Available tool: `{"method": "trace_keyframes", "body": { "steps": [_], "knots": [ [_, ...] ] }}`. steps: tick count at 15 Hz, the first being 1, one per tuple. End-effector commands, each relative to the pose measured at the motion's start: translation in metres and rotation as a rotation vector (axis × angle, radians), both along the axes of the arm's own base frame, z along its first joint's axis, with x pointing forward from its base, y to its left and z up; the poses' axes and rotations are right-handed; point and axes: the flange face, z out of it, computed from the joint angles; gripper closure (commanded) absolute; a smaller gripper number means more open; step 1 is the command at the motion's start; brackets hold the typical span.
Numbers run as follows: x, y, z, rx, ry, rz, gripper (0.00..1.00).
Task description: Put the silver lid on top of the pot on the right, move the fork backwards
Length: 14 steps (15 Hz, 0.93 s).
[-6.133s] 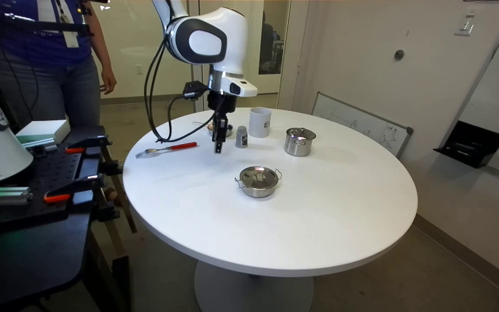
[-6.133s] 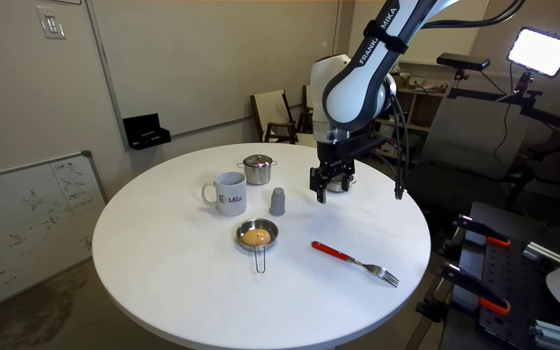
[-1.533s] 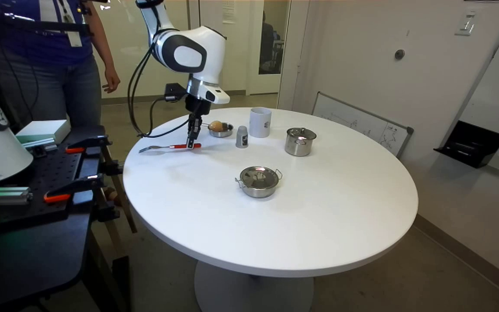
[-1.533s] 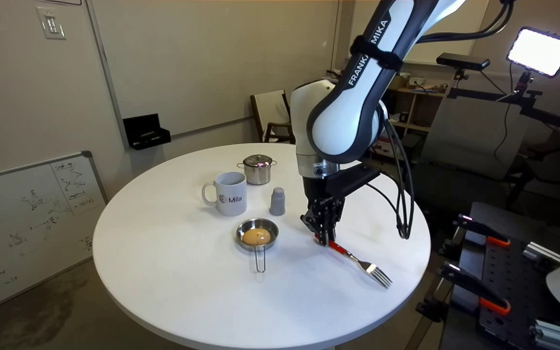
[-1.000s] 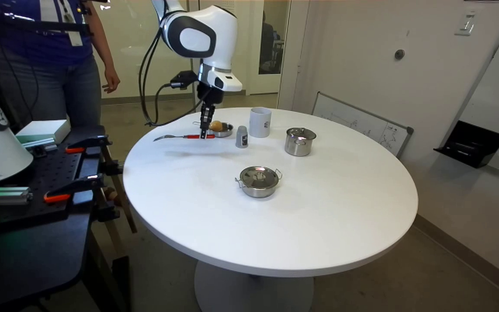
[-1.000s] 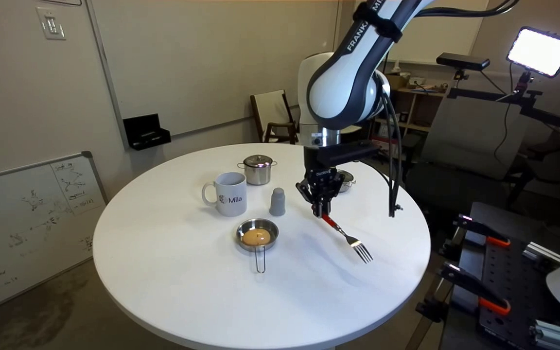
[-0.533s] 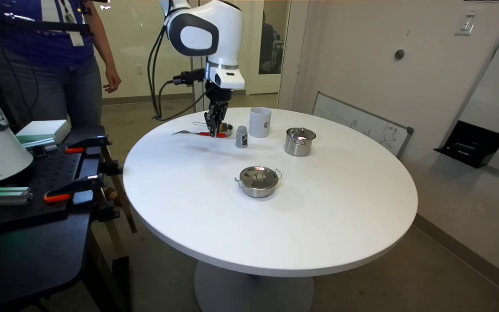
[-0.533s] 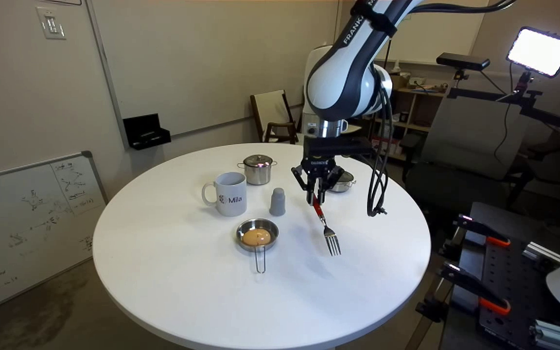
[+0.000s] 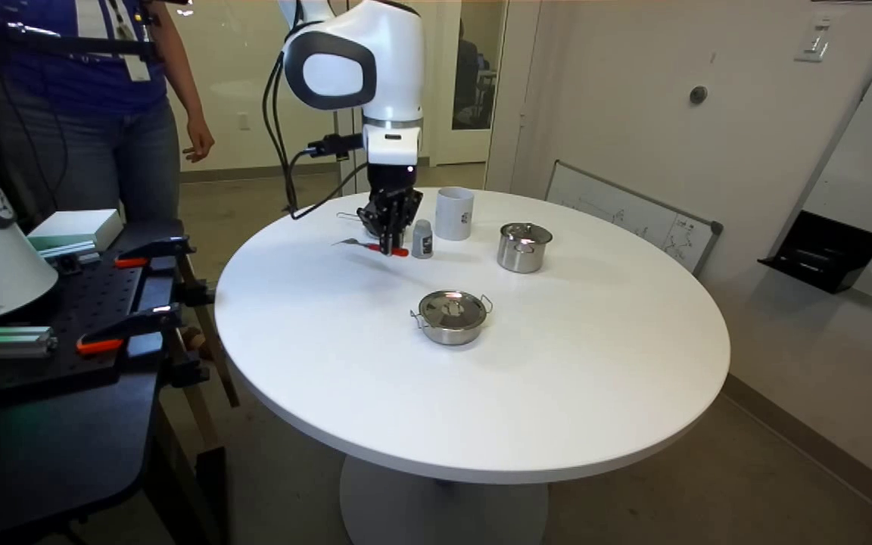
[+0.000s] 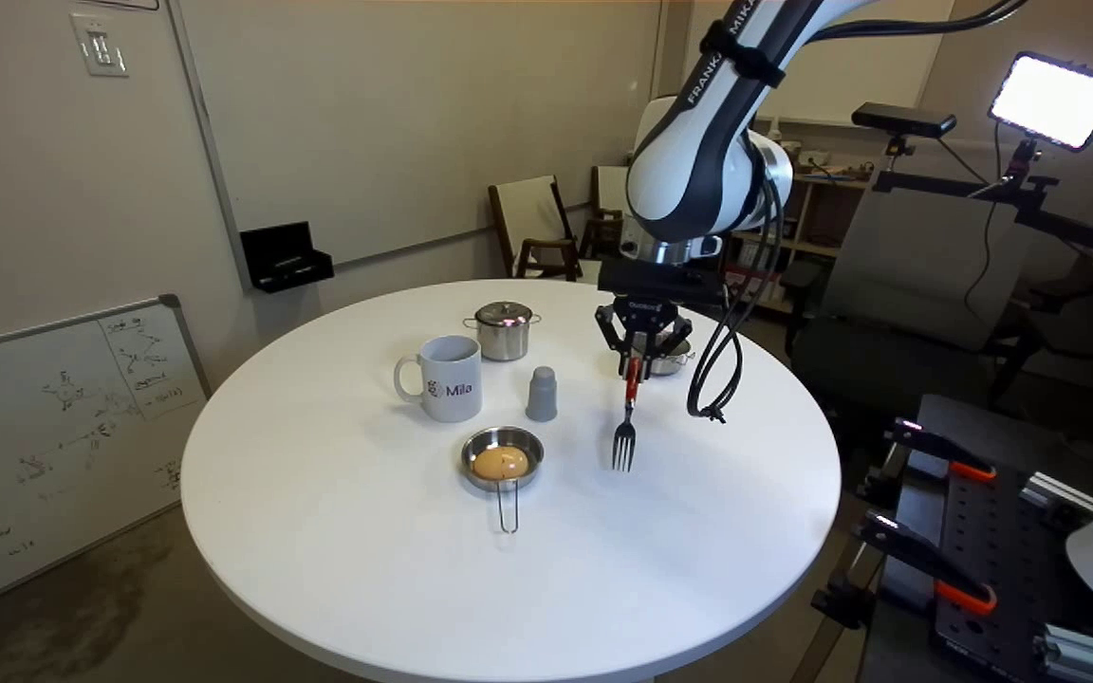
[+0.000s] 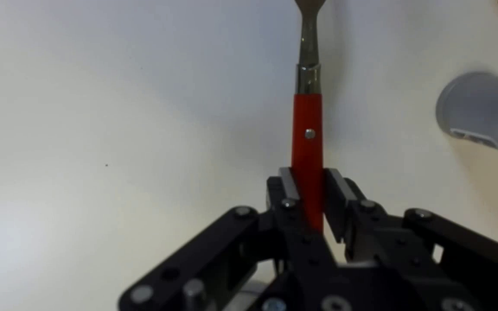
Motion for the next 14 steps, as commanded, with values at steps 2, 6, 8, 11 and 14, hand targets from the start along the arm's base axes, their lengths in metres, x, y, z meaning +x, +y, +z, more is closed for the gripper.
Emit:
{"method": "trace_keyframes", "body": {
  "steps": [2,6,8,11,14],
  "knots": [
    [-0.004,-0.01,-0.001,-0.009,-0.001,-0.051,0.8],
    [-0.004,-0.016,-0.008,0.012,0.042,-0.167,0.95],
    [-0.009,-0.029,-0.017,0.023,0.079,-0.282,0.95],
    [-0.017,-0.048,-0.028,0.051,0.102,-0.432,0.95],
    [-0.022,-0.068,-0.034,0.099,0.104,-0.578,0.95]
  ]
}}
